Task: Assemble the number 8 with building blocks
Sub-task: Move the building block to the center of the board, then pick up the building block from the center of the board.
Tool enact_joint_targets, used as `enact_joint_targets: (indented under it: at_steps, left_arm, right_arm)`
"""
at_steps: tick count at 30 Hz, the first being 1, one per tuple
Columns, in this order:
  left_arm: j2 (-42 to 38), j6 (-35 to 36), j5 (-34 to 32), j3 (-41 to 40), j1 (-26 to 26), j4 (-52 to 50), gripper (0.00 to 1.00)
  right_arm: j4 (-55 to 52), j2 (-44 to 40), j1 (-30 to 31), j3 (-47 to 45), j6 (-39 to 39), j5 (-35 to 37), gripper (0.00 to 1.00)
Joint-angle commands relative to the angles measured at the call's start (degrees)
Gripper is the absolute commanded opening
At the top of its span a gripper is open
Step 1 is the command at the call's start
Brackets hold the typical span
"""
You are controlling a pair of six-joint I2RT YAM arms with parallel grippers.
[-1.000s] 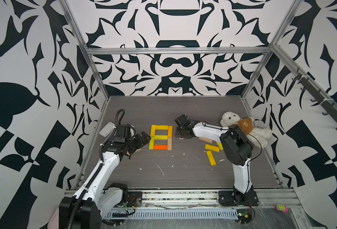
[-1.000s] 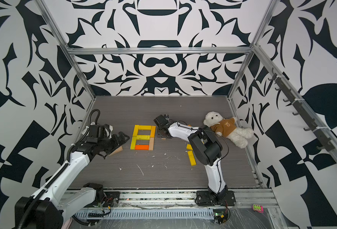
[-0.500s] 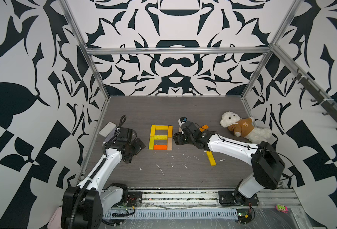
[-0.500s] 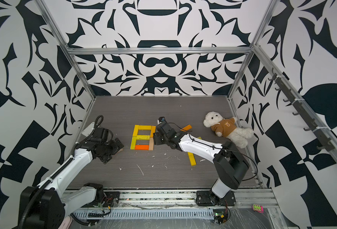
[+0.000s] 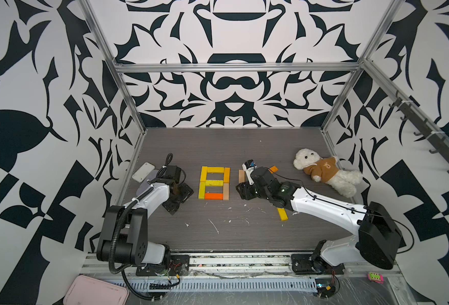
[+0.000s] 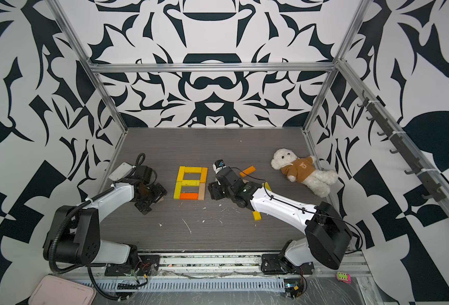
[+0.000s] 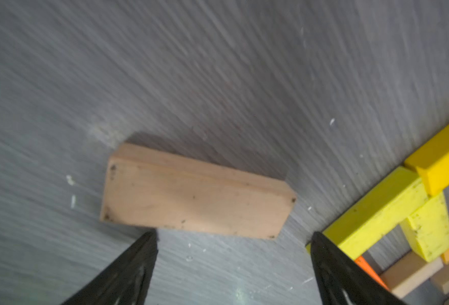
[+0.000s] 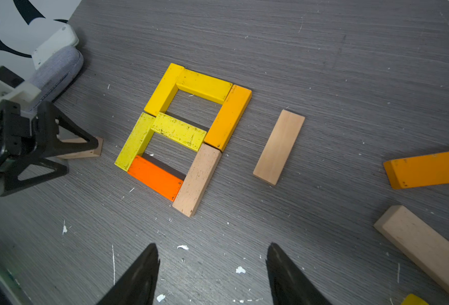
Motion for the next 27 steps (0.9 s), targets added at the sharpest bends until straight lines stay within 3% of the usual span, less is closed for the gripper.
enact_joint_targets:
  at_steps: [1, 8, 19, 27]
  left_arm:
    - [1.5, 1.0, -2.6, 1.4, 1.9, 0.7, 0.93]
    - [4.7, 4.9, -2.4, 3.4, 3.7, 1.4, 0.86]
    - [9.7, 7.8, 0.4, 4.1, 3.6, 2.8, 0.49]
    - [9.0, 10.1, -0.5, 3.2, 2.2, 2.4, 0.41]
  right_arm:
    - [0.3, -0.9, 0.3, -0.3, -0.9, 0.8, 0.68]
    - [-1.1, -1.0, 0.3, -0.3, -0.9, 1.9, 0.67]
    - [-2.3, -3.9, 0.3, -2.5, -0.1, 4.4, 0.67]
    - [-2.8, -6.0, 0.2, -3.9, 0.4, 5.3, 0.67]
